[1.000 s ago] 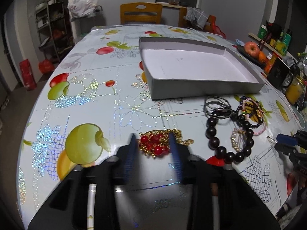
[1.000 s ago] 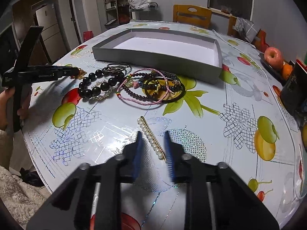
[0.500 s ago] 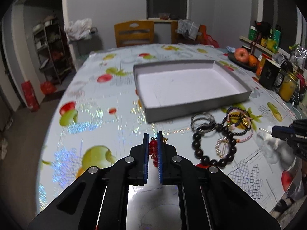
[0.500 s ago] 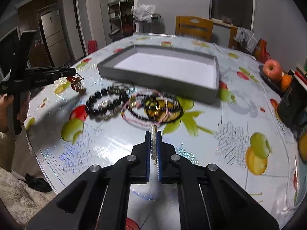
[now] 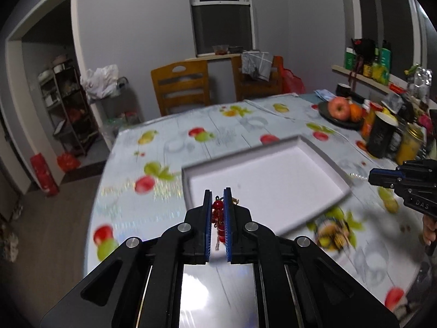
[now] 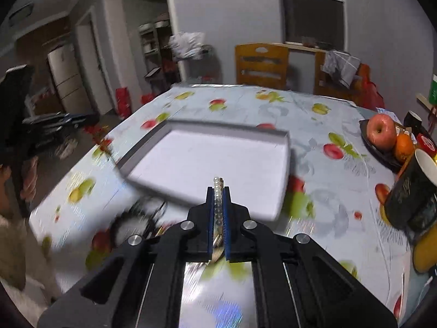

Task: Organize jewelry
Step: 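Carry the hair clip and brooch into the grey tray and release both, then withdraw both tools from the tray back toward the bracelets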

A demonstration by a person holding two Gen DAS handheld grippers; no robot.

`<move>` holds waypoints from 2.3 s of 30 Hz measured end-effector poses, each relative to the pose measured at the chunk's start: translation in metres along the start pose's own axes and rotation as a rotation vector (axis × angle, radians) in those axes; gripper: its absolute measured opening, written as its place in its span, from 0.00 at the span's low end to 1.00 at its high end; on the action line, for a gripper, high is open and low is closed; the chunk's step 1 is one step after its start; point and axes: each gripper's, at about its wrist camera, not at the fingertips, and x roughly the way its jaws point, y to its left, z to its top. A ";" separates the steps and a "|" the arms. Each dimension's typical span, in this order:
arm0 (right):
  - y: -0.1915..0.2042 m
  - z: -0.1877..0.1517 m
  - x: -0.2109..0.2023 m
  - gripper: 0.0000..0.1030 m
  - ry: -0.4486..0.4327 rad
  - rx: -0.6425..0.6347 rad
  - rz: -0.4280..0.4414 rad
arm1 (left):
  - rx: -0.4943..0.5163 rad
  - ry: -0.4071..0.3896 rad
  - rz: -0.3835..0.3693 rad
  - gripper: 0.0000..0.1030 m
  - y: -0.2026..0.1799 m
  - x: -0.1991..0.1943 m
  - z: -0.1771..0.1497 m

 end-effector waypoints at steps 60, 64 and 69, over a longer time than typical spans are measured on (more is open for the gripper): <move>-0.057 0.036 0.090 0.95 -0.070 0.217 -0.182 | -0.201 -0.017 0.079 0.90 0.029 0.088 -0.013; -0.039 0.028 0.064 0.95 -0.055 0.146 -0.242 | -0.129 -0.011 0.142 0.91 0.024 0.060 -0.017; -0.008 0.003 0.029 0.95 -0.058 0.076 -0.247 | -0.128 0.030 0.131 0.91 0.019 0.031 -0.040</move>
